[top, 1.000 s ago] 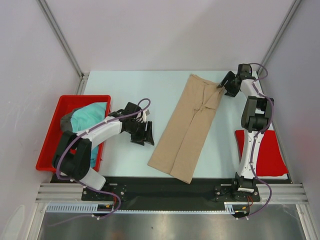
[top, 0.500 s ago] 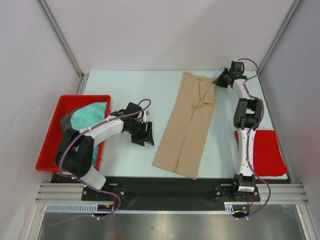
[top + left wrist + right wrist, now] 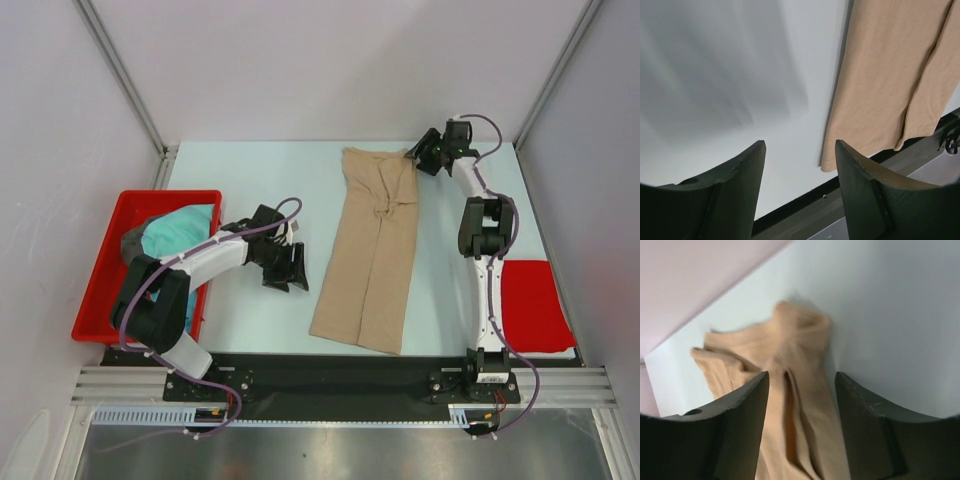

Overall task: Fold and stack the t-shirts
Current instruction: Fold the tshirt

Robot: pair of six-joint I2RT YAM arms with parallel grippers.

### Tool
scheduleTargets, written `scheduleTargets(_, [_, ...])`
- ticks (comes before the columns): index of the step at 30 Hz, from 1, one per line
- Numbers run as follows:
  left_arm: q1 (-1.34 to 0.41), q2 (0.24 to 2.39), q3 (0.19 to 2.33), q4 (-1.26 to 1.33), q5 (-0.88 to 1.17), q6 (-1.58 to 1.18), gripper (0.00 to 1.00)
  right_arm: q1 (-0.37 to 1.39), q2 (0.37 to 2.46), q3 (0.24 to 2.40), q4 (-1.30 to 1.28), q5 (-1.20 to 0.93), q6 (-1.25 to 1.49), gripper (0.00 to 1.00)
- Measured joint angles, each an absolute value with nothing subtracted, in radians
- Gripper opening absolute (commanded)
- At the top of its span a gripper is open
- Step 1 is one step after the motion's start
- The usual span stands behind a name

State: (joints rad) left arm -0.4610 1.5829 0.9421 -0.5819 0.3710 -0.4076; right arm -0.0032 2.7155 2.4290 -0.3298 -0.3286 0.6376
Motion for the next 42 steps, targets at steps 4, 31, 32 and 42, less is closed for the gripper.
scheduleTargets(4, [-0.461,1.583,0.942,-0.562,0.379,-0.41,0.66,-0.049,2.598,2.298,-0.427,-0.305,0.579,0.66])
scheduleTargets(31, [-0.604,1.642,0.725,-0.301,0.58,-0.6,0.09,-0.038,2.057,1.613,-0.461,-0.356,0.471,0.63])
scheduleTargets(32, [-0.607,1.634,0.704,-0.291,0.585,-0.609,0.04,-0.034,2.055,1.608,-0.456,-0.356,0.471,0.63])
scheduleTargets(42, [-0.627,1.489,0.595,-0.299,0.543,-0.666,0.11,0.022,2.054,1.554,-0.391,-0.358,0.521,0.6])
